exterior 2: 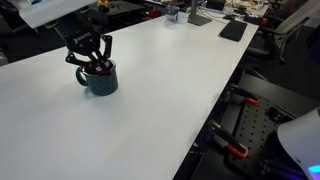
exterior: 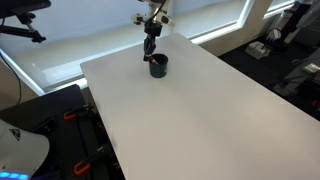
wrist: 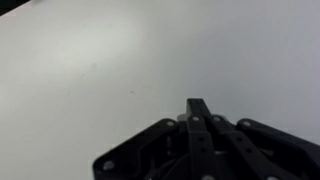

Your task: Remove the marker from the cup

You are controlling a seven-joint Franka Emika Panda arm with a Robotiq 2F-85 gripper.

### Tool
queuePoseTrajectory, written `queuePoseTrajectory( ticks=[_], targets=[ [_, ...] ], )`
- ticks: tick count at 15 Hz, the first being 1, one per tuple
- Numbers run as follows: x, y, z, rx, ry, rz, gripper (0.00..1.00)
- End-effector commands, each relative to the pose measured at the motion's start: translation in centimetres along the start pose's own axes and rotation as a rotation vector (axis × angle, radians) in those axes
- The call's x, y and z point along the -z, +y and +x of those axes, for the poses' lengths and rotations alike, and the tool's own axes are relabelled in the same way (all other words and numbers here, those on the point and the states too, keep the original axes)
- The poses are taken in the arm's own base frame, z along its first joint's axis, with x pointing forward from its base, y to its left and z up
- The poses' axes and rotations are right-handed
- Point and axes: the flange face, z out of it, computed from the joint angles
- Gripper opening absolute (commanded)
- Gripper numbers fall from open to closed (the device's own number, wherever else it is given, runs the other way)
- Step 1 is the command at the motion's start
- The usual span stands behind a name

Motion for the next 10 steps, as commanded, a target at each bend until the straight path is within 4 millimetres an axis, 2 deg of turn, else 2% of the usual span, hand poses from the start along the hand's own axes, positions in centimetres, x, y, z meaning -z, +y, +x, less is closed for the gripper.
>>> queuePoseTrajectory(
  ticks=[1,2,10],
  targets=[
    [0.5,-0.2,-0.2,0.015,0.004,-0.011,0.26],
    [0.6,-0.2,-0.3,0.017,0.009,-0.011,0.27],
    [3.1,-0.4,0.3,0.014,0.069,0.028,0.86]
  ],
)
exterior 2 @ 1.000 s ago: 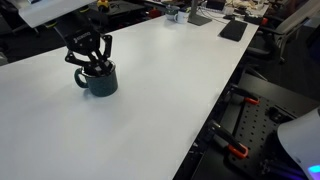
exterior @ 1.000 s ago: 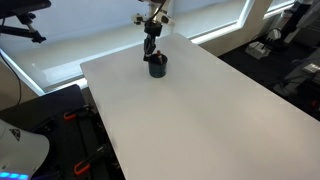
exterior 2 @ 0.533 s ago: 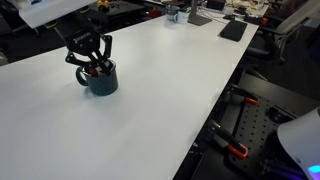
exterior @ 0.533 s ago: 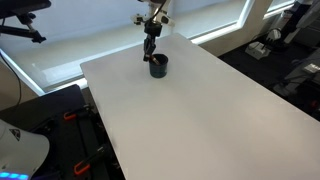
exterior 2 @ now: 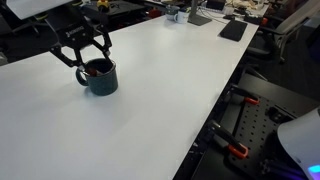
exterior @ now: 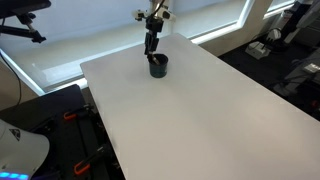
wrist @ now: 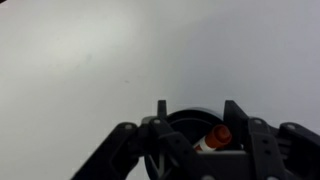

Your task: Remove the marker from the cup

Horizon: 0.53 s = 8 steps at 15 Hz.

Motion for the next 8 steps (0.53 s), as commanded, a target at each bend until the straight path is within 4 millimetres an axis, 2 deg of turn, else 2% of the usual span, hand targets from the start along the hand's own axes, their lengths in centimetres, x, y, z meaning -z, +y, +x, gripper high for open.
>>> queuePoseTrajectory(
  ticks=[1,3,8],
  targets=[
    [1.31,-0.04,0.21,0.011,0.035,0.008,0.95],
    [1.26,-0.02,0.38,0.007,0.036,0.009,1.0],
    [0.73,0.16,0.79,0.002,0.032,0.003,1.0]
  ],
)
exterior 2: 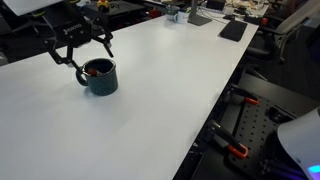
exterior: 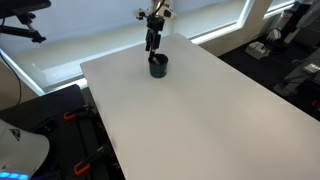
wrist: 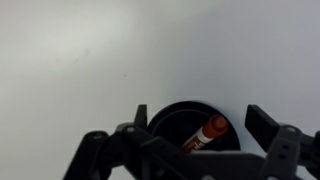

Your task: Remove the marker from the cup

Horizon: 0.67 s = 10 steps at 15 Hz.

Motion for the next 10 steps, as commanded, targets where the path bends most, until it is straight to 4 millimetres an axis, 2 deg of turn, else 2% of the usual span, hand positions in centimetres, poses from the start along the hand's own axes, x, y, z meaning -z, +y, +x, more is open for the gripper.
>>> queuePoseTrajectory(
  ticks=[1,6,7,8,9,10],
  targets=[
    [0.0,0.2,0.6,0.002,0.014,-0.005,1.0],
    [-0.5,0.7,1.3,-0.014,0.013,-0.012,1.0],
    [-0.7,0.8,1.4,-0.016,0.012,-0.013,0.97],
    [-0.8,0.8,1.5,-0.016,0.01,-0.014,0.88],
    [-1.0,0.8,1.5,-0.018,0.008,-0.014,0.73],
    [-1.1,0.8,1.6,-0.019,0.007,-0.014,0.7]
  ],
)
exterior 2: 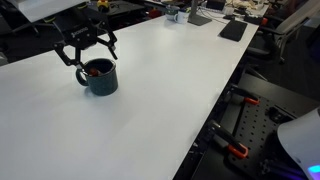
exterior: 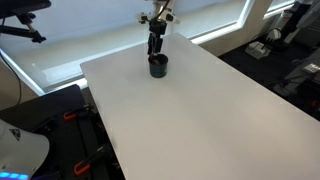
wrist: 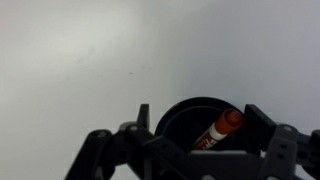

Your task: Remove the marker from the cup

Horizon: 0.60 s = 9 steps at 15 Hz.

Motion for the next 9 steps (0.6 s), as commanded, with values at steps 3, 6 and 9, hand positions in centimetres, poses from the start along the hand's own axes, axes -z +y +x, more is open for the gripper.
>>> queuePoseTrajectory(
  ticks=[3,6,9],
  targets=[
    [-0.12,-0.14,0.53,0.004,0.012,-0.004,0.47],
    [-0.19,-0.18,0.5,0.005,0.013,-0.005,0.25],
    [-0.37,-0.24,0.46,0.006,0.014,-0.008,0.01]
  ],
)
